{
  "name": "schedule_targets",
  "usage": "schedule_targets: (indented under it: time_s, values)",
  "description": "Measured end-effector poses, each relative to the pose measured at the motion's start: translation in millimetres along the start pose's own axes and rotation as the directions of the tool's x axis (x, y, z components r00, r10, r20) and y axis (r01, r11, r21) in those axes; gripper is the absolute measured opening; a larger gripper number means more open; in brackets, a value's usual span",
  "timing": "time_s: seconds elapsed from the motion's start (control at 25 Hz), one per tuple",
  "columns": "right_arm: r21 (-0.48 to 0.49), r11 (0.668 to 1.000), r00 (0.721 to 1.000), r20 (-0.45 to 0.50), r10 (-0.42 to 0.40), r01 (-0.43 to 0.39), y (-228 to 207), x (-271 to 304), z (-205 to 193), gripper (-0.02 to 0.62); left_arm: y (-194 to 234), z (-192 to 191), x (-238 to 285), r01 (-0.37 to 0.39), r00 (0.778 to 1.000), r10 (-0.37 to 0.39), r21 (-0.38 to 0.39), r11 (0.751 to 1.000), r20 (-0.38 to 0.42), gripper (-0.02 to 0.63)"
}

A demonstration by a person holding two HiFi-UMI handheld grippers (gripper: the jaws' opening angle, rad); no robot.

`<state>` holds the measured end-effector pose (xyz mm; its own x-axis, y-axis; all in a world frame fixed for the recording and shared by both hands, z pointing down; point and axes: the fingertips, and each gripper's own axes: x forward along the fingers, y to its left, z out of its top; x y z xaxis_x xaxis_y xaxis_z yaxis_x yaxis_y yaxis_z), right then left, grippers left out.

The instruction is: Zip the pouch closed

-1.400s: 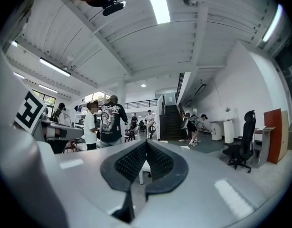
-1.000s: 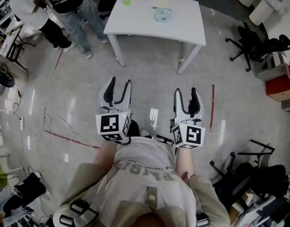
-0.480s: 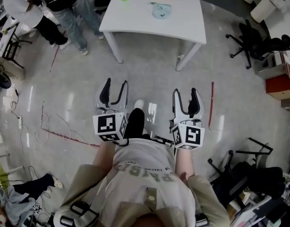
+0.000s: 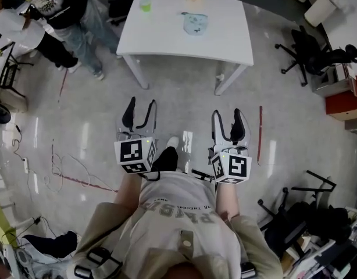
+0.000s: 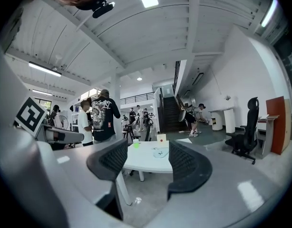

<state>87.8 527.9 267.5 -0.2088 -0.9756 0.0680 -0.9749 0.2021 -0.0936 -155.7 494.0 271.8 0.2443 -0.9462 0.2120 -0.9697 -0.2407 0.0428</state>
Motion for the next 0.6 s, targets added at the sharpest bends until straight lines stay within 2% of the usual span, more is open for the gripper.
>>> schedule_targets:
  time_s: [0.36,0.6]
  values:
    - [-0.009,0.997,0.997,0.023,-0.078,0.078,-11.4,76.4,16.6,0.252,24.6,34.6,98.2,0.079,0.996,-0.080,0.023,0.997,0.025,0.242]
    - [-0.001,0.995,0.995,0.017,-0.096,0.096,-16.6,111.6,14.1,0.252,33.6,45.0,137.1,0.110,0.993,-0.112,0.031,0.993,0.039,0.242]
